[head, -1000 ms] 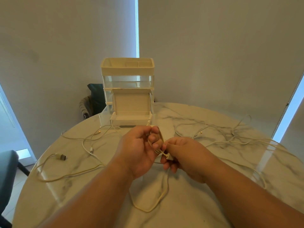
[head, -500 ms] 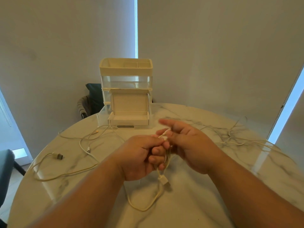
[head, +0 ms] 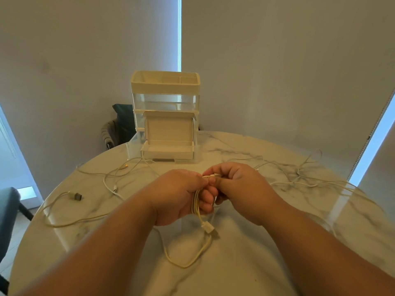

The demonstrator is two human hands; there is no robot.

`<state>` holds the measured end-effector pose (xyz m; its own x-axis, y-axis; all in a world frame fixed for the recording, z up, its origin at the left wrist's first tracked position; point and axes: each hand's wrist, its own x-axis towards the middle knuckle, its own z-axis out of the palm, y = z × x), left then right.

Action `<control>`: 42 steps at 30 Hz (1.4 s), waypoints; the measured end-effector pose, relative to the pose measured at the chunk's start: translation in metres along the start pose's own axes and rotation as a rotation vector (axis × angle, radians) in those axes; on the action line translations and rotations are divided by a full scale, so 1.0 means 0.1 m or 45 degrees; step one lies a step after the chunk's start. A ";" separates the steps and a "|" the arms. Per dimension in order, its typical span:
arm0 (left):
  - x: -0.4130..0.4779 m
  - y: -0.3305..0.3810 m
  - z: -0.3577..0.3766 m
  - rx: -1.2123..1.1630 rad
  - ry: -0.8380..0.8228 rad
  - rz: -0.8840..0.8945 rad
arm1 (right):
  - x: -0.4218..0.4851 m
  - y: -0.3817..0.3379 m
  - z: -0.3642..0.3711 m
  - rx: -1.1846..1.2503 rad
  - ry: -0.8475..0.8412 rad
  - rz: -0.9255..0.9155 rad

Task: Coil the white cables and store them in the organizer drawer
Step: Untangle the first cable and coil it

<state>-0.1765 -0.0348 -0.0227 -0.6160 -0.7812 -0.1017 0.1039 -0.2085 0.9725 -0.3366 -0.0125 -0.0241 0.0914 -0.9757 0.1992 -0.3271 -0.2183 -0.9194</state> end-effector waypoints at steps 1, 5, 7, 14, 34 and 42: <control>0.00 0.01 0.01 -0.007 0.026 0.009 | 0.01 0.00 0.02 -0.021 0.030 -0.021; 0.01 0.00 0.00 -0.037 0.089 -0.016 | 0.01 -0.01 0.06 -0.039 0.052 -0.017; 0.01 0.00 0.02 -0.044 0.105 -0.003 | 0.00 -0.01 0.04 0.175 0.000 0.061; 0.11 0.06 -0.01 -0.669 0.284 0.373 | -0.04 0.04 0.12 0.663 0.033 0.261; 0.03 0.12 0.05 -0.625 0.179 0.377 | -0.01 0.00 0.01 0.789 -0.135 0.287; -0.13 0.20 0.03 0.258 0.328 0.570 | -0.03 0.01 0.16 0.728 -0.126 0.115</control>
<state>-0.1691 -0.0269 -0.0009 -0.3328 -0.8915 0.3075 0.1438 0.2743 0.9508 -0.3220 -0.0095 -0.0310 0.1832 -0.9775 0.1042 0.2189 -0.0628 -0.9737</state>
